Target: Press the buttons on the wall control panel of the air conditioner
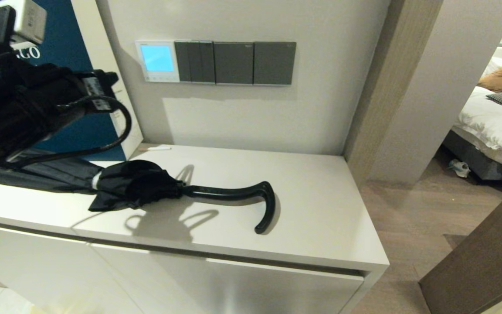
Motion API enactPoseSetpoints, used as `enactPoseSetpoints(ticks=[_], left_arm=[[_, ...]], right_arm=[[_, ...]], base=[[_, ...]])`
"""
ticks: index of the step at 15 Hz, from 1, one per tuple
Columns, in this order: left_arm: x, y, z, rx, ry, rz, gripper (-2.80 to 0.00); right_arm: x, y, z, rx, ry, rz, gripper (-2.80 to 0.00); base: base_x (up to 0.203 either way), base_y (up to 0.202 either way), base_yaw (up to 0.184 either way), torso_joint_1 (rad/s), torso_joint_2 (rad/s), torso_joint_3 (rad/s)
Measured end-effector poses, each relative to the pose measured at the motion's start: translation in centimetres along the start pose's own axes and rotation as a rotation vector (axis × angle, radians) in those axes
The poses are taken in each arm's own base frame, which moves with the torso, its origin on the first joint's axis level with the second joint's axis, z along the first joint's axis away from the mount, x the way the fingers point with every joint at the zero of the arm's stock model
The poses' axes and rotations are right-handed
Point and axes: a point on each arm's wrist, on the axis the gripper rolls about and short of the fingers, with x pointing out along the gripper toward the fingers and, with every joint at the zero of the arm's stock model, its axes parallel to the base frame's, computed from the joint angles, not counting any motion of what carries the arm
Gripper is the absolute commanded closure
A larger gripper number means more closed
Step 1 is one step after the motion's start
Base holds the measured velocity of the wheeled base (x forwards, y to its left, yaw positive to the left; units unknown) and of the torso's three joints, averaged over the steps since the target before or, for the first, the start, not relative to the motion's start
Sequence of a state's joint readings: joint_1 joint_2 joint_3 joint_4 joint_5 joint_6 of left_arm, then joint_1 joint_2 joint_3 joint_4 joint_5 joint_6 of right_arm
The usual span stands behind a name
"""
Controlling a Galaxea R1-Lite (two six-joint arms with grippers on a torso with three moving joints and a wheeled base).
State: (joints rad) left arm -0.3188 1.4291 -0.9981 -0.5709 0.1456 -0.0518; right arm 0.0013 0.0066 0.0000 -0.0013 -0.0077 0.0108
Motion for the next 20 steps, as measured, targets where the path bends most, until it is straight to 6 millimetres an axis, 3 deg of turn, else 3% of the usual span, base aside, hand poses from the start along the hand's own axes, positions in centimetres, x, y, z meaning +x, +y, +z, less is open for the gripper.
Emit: enactPoseSetpoints(ticks=[5, 8, 11, 14, 16, 20], left_arm=[[-8.7, 1.9, 3.9, 0.127, -0.002, 0.088, 0.0], [-15.7, 2.7, 3.9, 0.167, 0.007, 0.136, 0.0], [-22.0, 3.8, 0.0, 0.202, 0.066, 0.22, 0.0], [-26.3, 4.7, -5.7, 0.24, 0.144, 0.355, 0.0], [-27.6, 5.2, -8.4, 0.241, 0.185, 0.466, 0.0], [-28.5, 5.3, -9.5, 0.21, 0.171, 0.599, 0.0]], right_arm=[[0.0, 0.0, 0.0, 0.0, 0.0, 0.0, 0.0], [0.0, 0.0, 0.0, 0.0, 0.0, 0.0, 0.0], [0.0, 0.0, 0.0, 0.0, 0.0, 0.0, 0.0], [0.0, 0.0, 0.0, 0.0, 0.0, 0.0, 0.0], [0.0, 0.0, 0.0, 0.0, 0.0, 0.0, 0.0], [0.0, 0.0, 0.0, 0.0, 0.0, 0.0, 0.0]], base=[[0.0, 0.0, 0.0, 0.0, 0.0, 0.0], [0.0, 0.0, 0.0, 0.0, 0.0, 0.0], [0.0, 0.0, 0.0, 0.0, 0.0, 0.0], [0.0, 0.0, 0.0, 0.0, 0.0, 0.0], [0.0, 0.0, 0.0, 0.0, 0.0, 0.0], [0.0, 0.0, 0.0, 0.0, 0.0, 0.0]])
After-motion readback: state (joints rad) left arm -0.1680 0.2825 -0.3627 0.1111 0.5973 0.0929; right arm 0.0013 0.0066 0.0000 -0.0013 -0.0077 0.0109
